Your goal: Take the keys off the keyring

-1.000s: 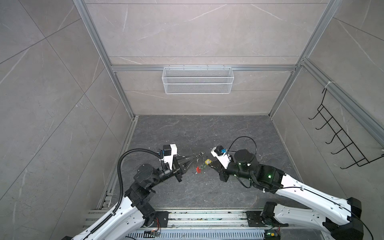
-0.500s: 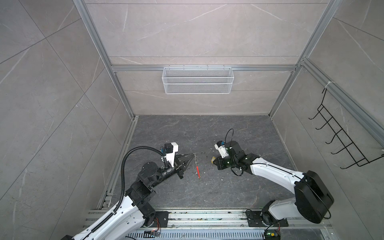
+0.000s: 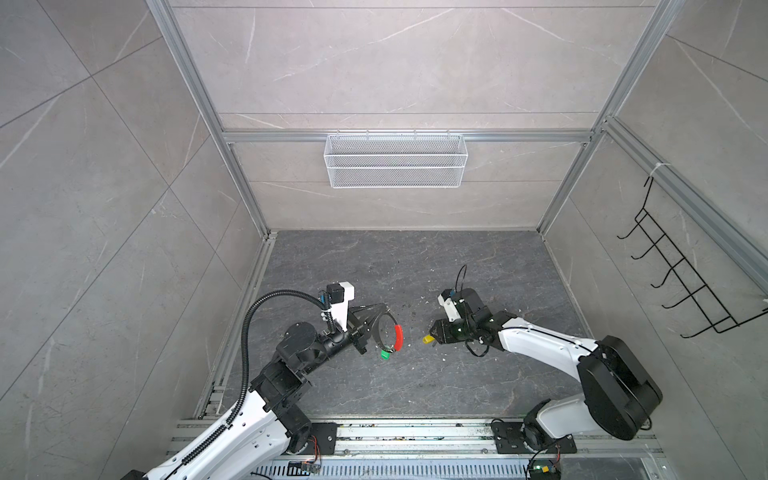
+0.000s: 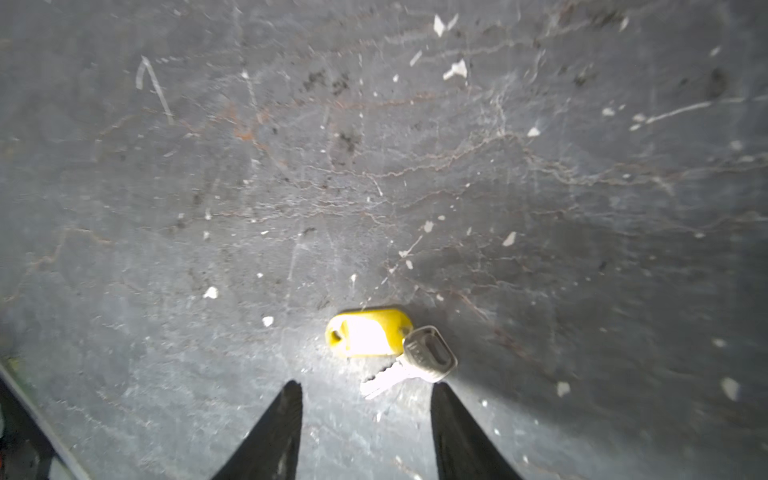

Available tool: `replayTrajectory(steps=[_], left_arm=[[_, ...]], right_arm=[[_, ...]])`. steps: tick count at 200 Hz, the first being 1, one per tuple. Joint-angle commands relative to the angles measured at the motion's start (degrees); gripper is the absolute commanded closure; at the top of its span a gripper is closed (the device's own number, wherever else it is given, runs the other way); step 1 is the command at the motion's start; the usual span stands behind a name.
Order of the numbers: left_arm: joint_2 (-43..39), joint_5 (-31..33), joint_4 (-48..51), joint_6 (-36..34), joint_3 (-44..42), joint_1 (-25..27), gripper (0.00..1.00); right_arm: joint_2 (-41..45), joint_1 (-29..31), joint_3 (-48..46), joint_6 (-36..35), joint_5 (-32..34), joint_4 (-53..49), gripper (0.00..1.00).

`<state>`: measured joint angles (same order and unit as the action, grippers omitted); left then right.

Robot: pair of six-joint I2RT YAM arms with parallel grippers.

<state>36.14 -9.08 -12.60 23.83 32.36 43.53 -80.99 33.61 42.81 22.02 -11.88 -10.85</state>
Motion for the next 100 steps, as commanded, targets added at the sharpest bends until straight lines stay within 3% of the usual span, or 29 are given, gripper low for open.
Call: replayTrajectory(steps=[1,28,37,61,100], left_arm=[[-0.2,2.4,-0.9,1.7,3.3,0.2,1.0],[0.2,3.0,-0.4,2.7,4.2,0.3,1.0],[0.4,2.7,-0.3,2.7,4.6,0.2,1.0],[1.2,2.7,0.3,2.6,6.1,0.2,1.0],[1.7,2.2,0.8,2.0,7.7,0.2,1.0]], right_arm=[[7.6,0.0,-1.7,-2.5,-3.6,4.2,0.46],[13.6,0.2,-3.3,-3.6,-8.2,7.0,0.46],[15.6,0.5,-4.0,-3.4,-10.5,8.8,0.4],[20.2,1.8,-5.1,-2.6,-15.2,13.3,0.38],[21.9,7.7,-2.1,-4.3,-18.2,14.8,0.36]])
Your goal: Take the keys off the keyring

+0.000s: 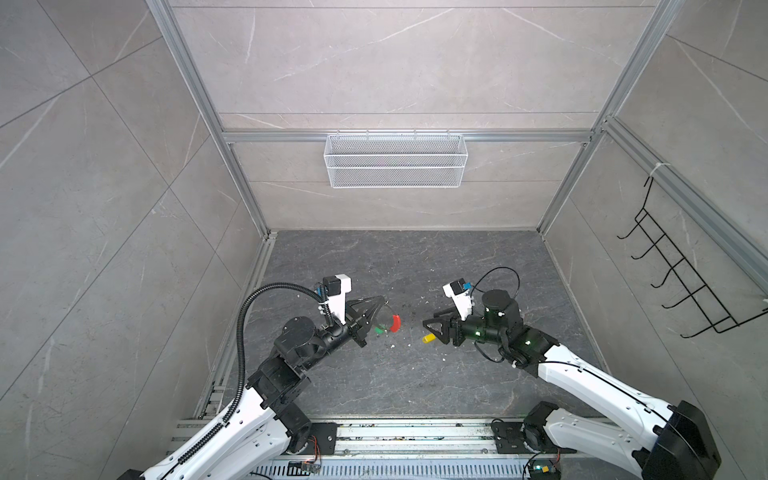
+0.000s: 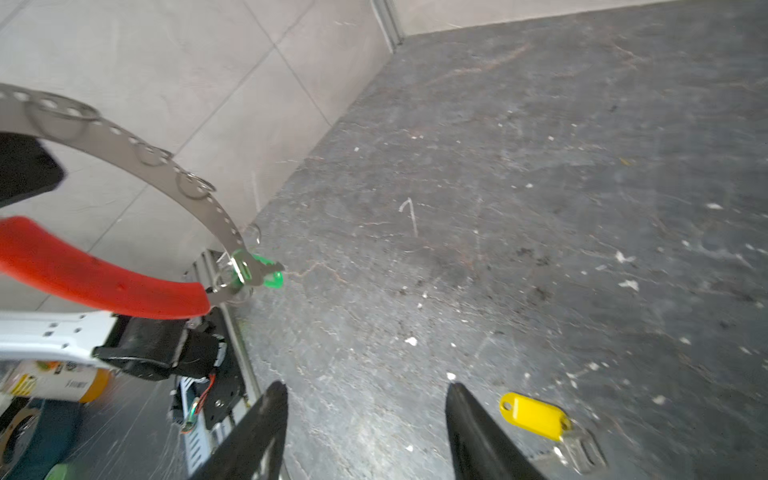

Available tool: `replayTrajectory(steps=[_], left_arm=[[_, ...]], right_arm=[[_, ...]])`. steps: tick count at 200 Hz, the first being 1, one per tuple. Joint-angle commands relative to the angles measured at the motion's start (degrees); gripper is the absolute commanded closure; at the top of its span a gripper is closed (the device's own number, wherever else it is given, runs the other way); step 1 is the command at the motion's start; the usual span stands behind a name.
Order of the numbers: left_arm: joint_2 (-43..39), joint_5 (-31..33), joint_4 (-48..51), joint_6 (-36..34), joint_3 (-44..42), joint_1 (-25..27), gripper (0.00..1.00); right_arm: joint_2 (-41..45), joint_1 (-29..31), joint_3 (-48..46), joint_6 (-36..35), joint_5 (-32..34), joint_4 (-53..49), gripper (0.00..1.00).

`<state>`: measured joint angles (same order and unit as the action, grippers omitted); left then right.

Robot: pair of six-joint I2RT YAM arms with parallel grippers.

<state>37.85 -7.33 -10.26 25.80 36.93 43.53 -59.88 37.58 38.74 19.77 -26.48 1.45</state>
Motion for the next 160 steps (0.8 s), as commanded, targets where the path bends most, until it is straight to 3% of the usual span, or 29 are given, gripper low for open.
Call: replayTrajectory(steps=[1,10,38,105,160], left_arm=[[0.1,0.5,-1.5,0.0,3.2,0.2,1.0],[0.1,0.1,-1.5,-0.1,3.5,0.2,1.0],[0.5,-0.8,-1.6,0.2,3.9,0.3,1.0],[1.3,-2.0,-3.0,1.2,4.0,0.2,1.0],[2.2,-2.9,-3.8,1.8,4.0,0.3,1.0]], right_arm=[[0.8,4.0,2.0,-2.2,-3.4,2.4,0.35],[1.2,6.9,3.2,-4.3,-1.1,1.3,0.28],[1.4,12.2,6.1,-8.0,2.4,-0.3,0.26],[-1.3,15.9,11.8,-11.3,9.5,-1.6,0.25],[-6.7,17.7,16.9,-11.3,10.9,-2.2,0.28]])
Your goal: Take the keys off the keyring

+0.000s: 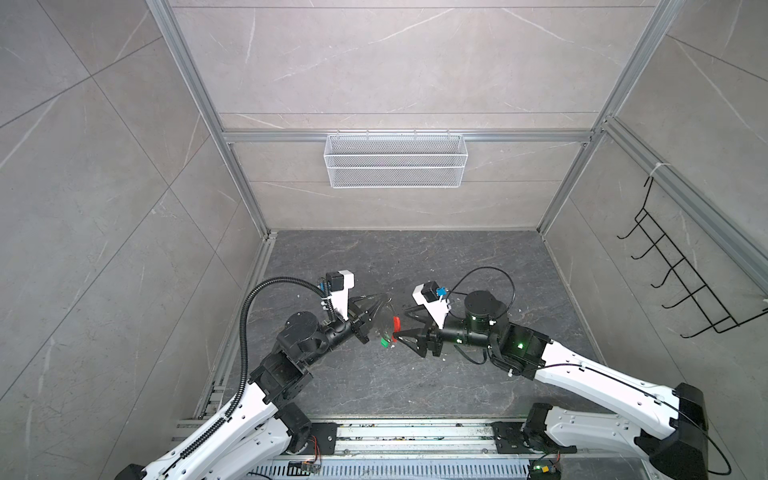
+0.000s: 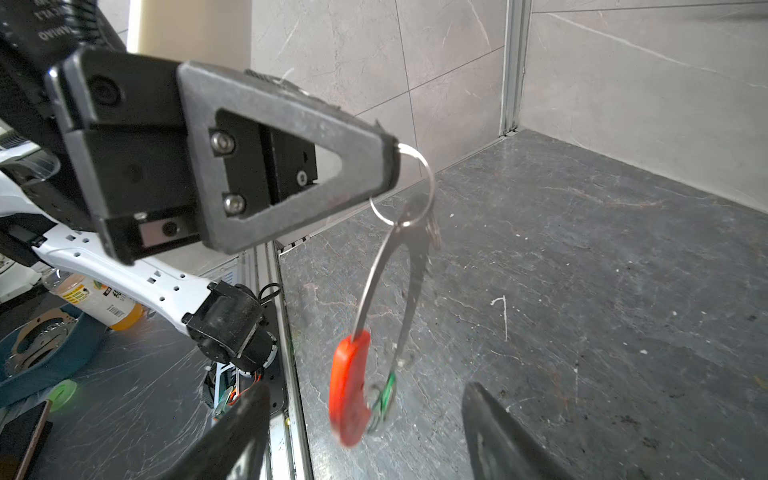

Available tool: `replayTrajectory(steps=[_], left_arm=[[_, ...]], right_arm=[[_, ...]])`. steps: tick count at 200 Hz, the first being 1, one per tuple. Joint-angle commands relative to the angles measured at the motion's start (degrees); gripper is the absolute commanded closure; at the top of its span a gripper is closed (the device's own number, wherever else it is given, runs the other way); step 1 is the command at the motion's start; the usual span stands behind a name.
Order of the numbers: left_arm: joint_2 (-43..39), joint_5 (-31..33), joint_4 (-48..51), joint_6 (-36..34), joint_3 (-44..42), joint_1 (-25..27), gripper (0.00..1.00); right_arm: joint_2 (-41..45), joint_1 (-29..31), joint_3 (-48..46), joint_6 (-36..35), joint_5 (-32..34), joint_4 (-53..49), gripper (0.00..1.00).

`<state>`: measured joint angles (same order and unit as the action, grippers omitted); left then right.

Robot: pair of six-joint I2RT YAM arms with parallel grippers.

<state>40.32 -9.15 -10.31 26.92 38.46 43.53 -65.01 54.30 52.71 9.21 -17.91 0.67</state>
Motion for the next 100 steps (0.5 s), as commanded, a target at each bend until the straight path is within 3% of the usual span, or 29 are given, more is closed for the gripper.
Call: replayTrajectory(steps=[1,16,63,100], left_arm=[[-0.3,-1.1,-3.7,0.7,2.5,0.2,1.0],[-0.2,-1.6,-3.8,0.8,2.6,0.2,1.0],[0.6,-2.6,-3.9,0.6,2.9,0.2,1.0],[2.0,-2.9,-4.3,0.4,3.1,0.2,1.0]], right_arm=[[-1.7,1.0,3.0,-0.7,2.4,-1.6,0.29],[-2.4,1.2,3.7,-0.5,3.8,-2.6,0.37],[-2.9,1.3,3.3,0.1,7.9,-4.2,0.75],[-3.8,1.3,3.7,0.9,9.5,-5.7,0.95]])
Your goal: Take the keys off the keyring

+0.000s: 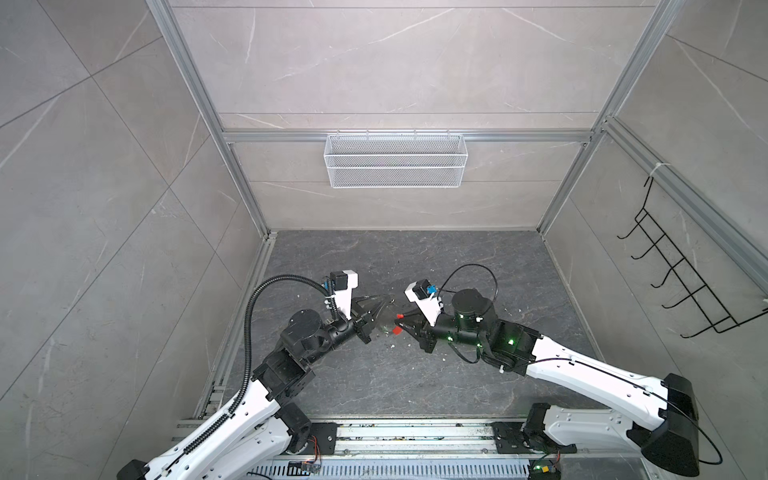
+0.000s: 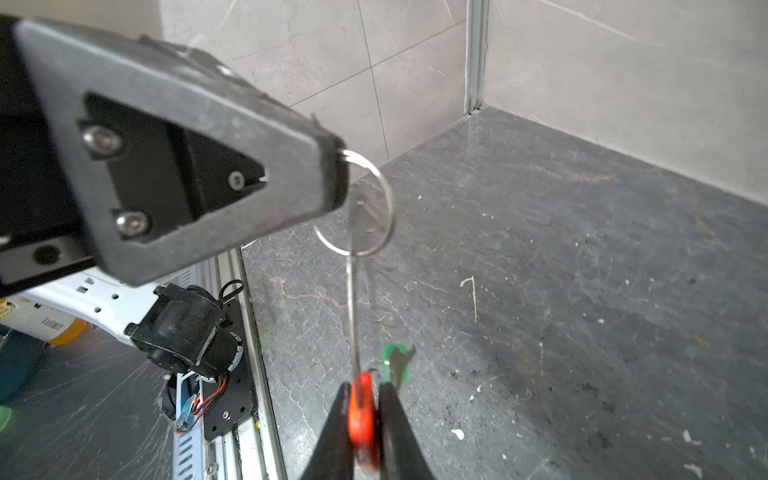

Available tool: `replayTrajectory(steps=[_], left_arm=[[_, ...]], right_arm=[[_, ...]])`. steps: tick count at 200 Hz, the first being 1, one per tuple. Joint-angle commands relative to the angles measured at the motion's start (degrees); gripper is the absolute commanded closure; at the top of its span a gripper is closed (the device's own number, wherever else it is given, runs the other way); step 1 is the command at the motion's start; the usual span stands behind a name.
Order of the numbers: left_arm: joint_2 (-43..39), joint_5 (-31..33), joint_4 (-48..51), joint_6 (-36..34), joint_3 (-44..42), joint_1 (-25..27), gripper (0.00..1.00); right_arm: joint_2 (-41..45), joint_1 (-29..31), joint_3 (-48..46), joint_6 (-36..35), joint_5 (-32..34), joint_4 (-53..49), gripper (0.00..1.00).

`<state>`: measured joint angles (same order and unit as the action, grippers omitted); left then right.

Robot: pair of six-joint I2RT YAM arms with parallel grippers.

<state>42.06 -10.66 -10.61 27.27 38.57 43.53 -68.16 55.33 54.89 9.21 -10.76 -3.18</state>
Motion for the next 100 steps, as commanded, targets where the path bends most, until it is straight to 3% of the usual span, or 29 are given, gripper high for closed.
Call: replayTrajectory(steps=[1,7,85,100], left_arm=[[0.3,-1.4,-4.0,0.0,2.9,0.3,1.0],[0.5,-1.5,-3.9,-0.1,3.0,0.2,1.0],[1.7,-0.2,-2.3,-1.5,3.1,0.2,1.0],[1.4,0.6,-2.6,-1.7,2.5,0.3,0.91]], right_arm=[[-0.6,0.2,1.5,0.9,2.3,-1.9,0.96],[-0.5,0.2,1.4,1.1,2.3,-1.9,1.0],[0.8,0.2,0.0,4.3,1.7,-2.3,1.0],[1.2,0.0,-0.2,5.5,1.3,-2.0,1.0]])
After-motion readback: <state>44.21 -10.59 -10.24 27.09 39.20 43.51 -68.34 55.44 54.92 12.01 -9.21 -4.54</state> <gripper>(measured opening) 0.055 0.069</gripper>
